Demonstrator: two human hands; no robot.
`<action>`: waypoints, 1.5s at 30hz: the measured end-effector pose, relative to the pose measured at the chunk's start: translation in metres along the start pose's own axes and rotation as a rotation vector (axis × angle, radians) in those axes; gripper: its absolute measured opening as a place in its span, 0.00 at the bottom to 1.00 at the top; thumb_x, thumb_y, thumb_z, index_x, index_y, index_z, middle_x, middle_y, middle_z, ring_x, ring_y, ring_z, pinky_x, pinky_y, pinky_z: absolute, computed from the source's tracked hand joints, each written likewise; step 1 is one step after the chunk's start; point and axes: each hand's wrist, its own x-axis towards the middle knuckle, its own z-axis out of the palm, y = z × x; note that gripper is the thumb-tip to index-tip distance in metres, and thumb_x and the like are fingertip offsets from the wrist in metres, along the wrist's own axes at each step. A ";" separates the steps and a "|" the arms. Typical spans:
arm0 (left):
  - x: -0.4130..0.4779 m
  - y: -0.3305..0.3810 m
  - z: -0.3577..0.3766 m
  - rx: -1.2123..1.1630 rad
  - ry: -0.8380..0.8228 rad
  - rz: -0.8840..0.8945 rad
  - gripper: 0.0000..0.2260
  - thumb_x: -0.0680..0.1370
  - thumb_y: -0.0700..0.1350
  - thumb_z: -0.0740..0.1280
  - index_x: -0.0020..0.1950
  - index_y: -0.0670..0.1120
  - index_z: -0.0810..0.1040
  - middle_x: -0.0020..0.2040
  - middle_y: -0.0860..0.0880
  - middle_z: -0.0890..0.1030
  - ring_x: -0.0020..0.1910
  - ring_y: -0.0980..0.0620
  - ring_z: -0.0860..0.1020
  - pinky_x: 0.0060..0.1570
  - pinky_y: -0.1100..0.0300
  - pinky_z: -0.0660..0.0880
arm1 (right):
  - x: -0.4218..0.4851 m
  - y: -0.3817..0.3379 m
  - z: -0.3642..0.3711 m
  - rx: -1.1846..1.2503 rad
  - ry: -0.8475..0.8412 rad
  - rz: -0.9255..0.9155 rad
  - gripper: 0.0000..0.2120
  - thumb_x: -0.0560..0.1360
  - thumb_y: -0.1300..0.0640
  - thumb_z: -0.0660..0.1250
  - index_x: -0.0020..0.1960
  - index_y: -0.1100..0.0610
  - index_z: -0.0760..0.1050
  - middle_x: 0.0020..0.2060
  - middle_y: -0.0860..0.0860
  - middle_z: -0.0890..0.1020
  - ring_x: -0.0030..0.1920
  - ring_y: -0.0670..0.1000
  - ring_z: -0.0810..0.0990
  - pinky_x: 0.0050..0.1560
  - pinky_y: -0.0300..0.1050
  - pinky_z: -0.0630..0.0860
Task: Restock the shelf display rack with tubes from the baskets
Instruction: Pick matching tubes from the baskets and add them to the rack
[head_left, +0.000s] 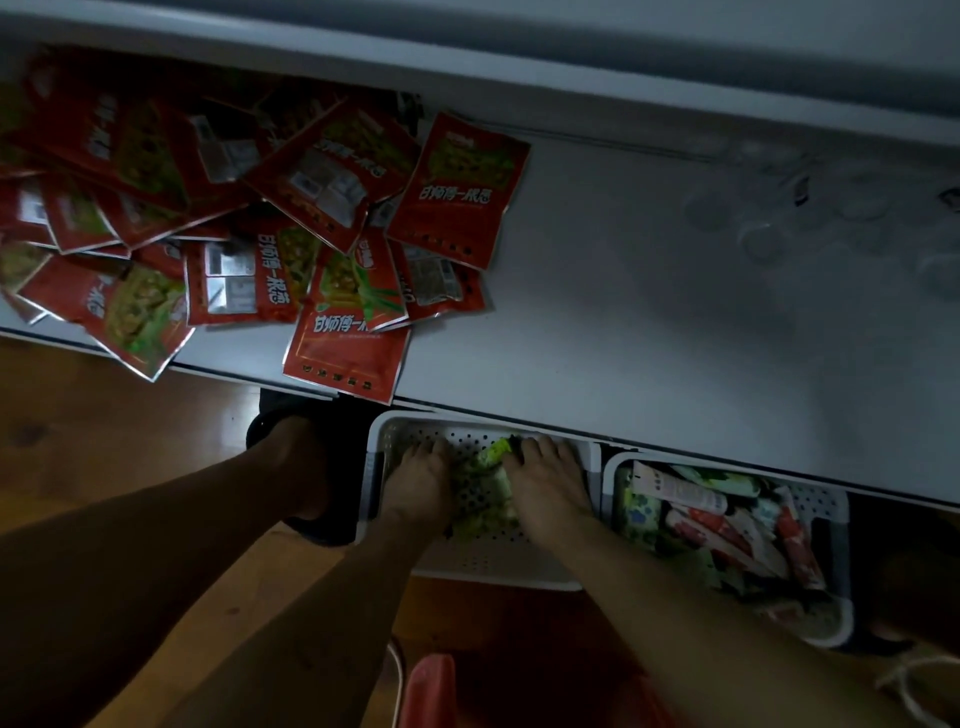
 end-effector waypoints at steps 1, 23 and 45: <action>0.000 -0.002 0.002 -0.030 0.001 0.005 0.24 0.76 0.39 0.63 0.70 0.41 0.60 0.60 0.39 0.76 0.57 0.40 0.76 0.48 0.50 0.74 | -0.001 0.001 0.001 0.000 0.012 -0.003 0.29 0.72 0.61 0.67 0.71 0.61 0.63 0.65 0.60 0.68 0.66 0.60 0.63 0.69 0.56 0.59; -0.063 0.005 -0.065 -0.354 0.141 0.021 0.05 0.77 0.47 0.65 0.45 0.46 0.75 0.43 0.47 0.79 0.41 0.51 0.76 0.37 0.61 0.69 | -0.036 -0.003 -0.017 0.354 -0.107 0.054 0.06 0.74 0.60 0.62 0.49 0.57 0.76 0.39 0.53 0.77 0.43 0.54 0.79 0.39 0.43 0.73; -0.205 0.063 -0.274 -0.234 0.441 0.423 0.10 0.77 0.55 0.66 0.44 0.49 0.79 0.38 0.50 0.81 0.37 0.54 0.79 0.35 0.60 0.73 | -0.151 0.017 -0.214 1.359 0.634 -0.076 0.09 0.72 0.59 0.73 0.41 0.63 0.75 0.28 0.56 0.79 0.31 0.53 0.79 0.36 0.47 0.79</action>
